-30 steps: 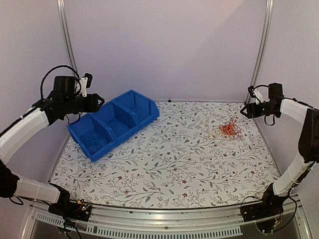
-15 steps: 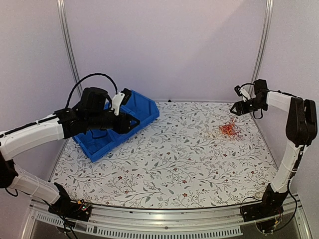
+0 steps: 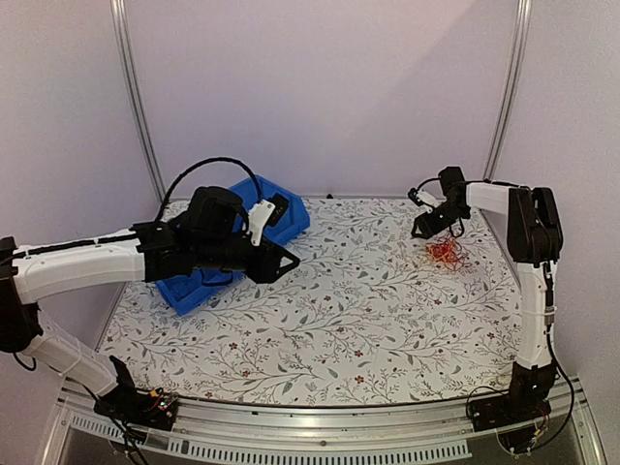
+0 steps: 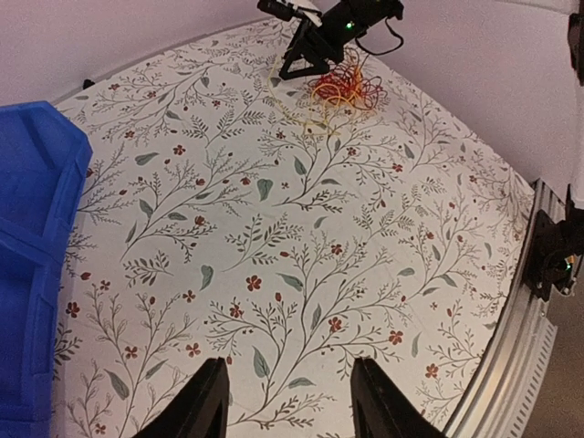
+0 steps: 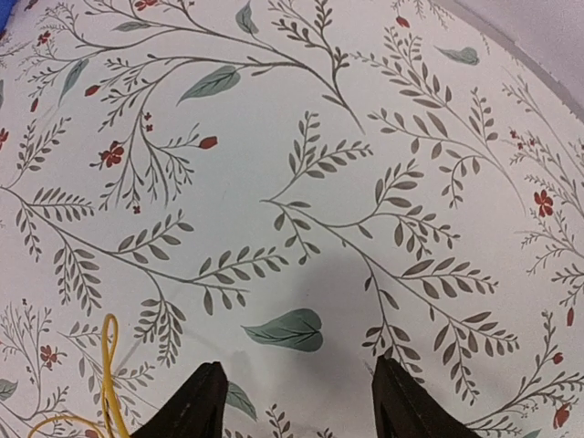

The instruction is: Untangle the cables

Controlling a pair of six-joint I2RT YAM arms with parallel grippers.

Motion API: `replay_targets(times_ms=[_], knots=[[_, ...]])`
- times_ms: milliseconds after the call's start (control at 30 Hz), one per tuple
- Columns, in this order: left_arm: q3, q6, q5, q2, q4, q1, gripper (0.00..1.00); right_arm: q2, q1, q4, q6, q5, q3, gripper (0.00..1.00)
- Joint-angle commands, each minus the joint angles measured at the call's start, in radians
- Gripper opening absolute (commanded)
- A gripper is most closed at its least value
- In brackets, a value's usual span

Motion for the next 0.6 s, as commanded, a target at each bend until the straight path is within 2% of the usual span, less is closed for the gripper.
replay_targets(times_ms=[0,100,167,367,567], knots=[[0.014,-0.013,-0.014,0.049,0.065,-0.019,0.45,0.020,0.000,-0.008,0.000,0.033,0.044,0.45],[0.018,-0.020,-0.001,0.096,0.109,-0.020,0.45,-0.009,0.007,-0.006,-0.001,0.019,0.021,0.12],[0.032,-0.031,-0.007,0.139,0.147,-0.021,0.45,-0.054,0.021,-0.004,0.004,0.000,-0.016,0.00],[0.160,-0.056,-0.099,0.317,0.275,-0.038,0.51,-0.322,0.149,-0.018,-0.005,-0.058,-0.151,0.00],[0.333,-0.078,-0.125,0.504,0.345,-0.053,0.56,-0.508,0.261,-0.108,0.021,-0.134,-0.174,0.00]])
